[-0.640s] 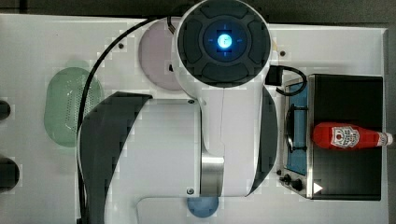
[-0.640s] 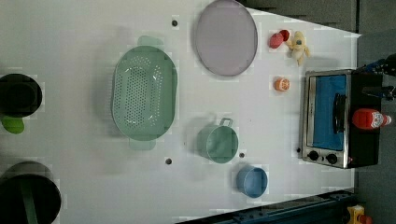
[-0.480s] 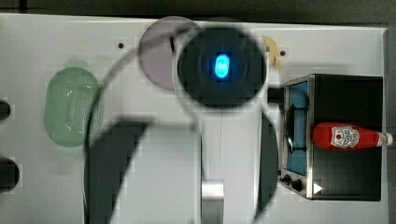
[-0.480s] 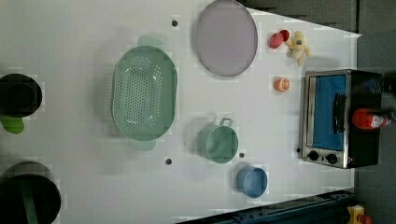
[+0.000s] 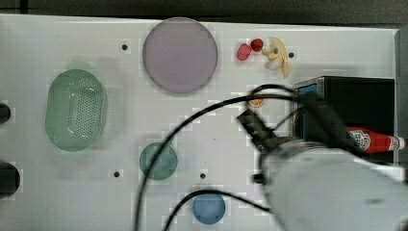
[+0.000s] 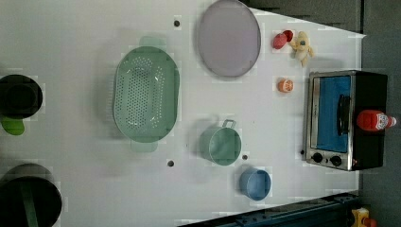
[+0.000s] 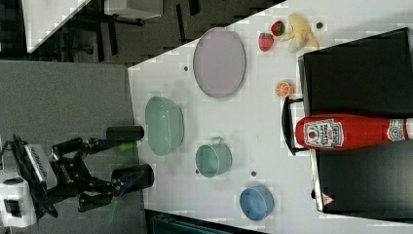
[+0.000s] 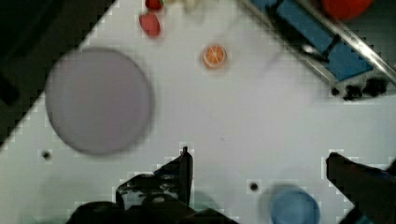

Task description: Pick Ketchup from oven and place it on table.

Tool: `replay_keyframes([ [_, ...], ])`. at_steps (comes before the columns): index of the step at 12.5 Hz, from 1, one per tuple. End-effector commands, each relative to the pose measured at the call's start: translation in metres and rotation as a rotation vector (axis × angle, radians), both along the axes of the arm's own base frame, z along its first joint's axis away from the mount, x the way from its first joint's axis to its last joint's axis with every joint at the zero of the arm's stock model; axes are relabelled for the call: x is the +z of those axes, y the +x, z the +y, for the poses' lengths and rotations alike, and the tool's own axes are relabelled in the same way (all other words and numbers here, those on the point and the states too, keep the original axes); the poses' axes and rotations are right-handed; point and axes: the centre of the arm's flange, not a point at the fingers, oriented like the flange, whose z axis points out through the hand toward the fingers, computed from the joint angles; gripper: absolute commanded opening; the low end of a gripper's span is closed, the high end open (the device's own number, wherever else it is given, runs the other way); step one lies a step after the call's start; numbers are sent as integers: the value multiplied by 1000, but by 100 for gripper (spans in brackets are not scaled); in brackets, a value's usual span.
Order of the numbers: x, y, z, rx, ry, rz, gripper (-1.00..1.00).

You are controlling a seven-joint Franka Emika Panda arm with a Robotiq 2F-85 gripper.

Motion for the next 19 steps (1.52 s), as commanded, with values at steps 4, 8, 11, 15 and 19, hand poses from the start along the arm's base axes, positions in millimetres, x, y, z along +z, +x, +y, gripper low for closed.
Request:
replay_keyframes([
  [4,-105,19,-177,-280,20,24,100],
  [8,-155,15,-254,-426,-39,20,100],
  [11,-205,23,-284,-558,22,40,100],
  [15,-269,29,-293,-712,55,115,100],
  [19,-289,27,-293,-717,51,151,71],
])
